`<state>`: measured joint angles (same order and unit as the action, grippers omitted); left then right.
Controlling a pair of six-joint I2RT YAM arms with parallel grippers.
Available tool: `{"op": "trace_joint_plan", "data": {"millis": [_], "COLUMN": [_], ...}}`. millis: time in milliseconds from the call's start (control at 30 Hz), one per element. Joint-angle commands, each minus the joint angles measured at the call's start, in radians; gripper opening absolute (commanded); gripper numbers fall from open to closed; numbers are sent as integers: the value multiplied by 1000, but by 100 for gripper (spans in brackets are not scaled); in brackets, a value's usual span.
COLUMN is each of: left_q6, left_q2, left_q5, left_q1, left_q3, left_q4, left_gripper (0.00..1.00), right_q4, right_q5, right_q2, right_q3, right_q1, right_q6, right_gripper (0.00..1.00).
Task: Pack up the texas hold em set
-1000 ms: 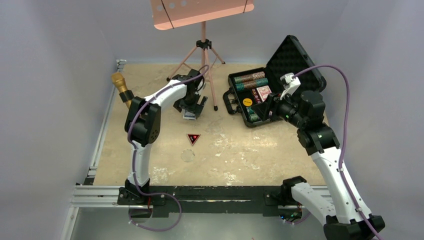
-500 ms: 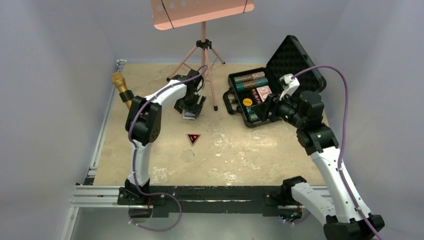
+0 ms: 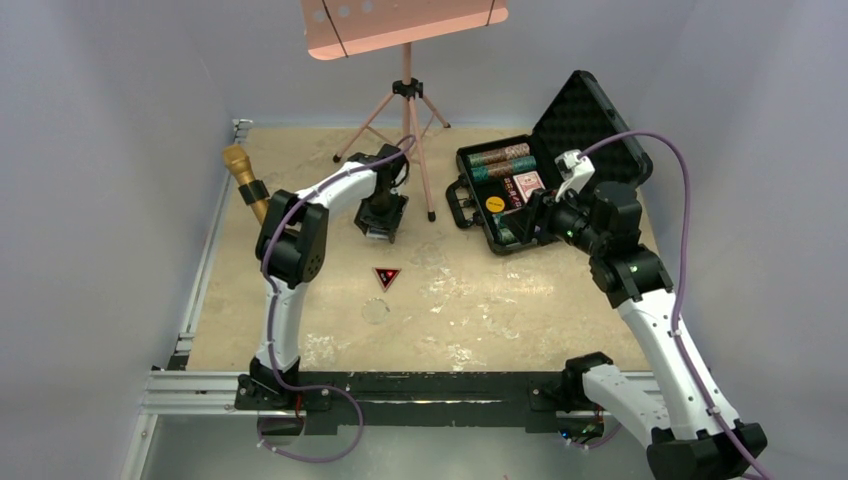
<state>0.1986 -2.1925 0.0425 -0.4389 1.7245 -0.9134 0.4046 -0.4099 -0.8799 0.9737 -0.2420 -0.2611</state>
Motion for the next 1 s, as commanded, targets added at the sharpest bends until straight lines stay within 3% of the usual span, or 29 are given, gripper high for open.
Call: {"op": "trace_joint_plan", "data": {"millis": [0,100,133,400,567,667,767,967], "left_q6": [6,3,1,-41,-168,-263,-301,-331], "left_q2": [-1,76,119,633,913,1049,1153,1189], "left_q5": [0,-2,6,42,14,-93,-172,-200], "left_q1": [-1,-4,-6,-92,-261,-353,-417,-480], "left_q3": [-14,-77,-105,-382,-559,-676,-774,-780], "left_q4": [40,90,109,187,205,247,317,312], "left_gripper": [34,2,0,0,0,0,0,0], "right_q4": [-27,-40,-50,-64,-116,-94,-32,-7], "right_q5": [4,-2,-13,-129,-335,-388,-367,-360], "right_q2": [-2,-6,-8,-72,-124,-146,-164,-185], "right_q3": [-8,-20,-25,-22,-16,20,56,42], "right_q1": [-3,-3,-3,-3,-11,-60,-121,-193], "right_q6": [-13,-27,-36,-90,-192,-209,-189,-199], "right_gripper": [57,57,58,60,60,61,61,61]}}
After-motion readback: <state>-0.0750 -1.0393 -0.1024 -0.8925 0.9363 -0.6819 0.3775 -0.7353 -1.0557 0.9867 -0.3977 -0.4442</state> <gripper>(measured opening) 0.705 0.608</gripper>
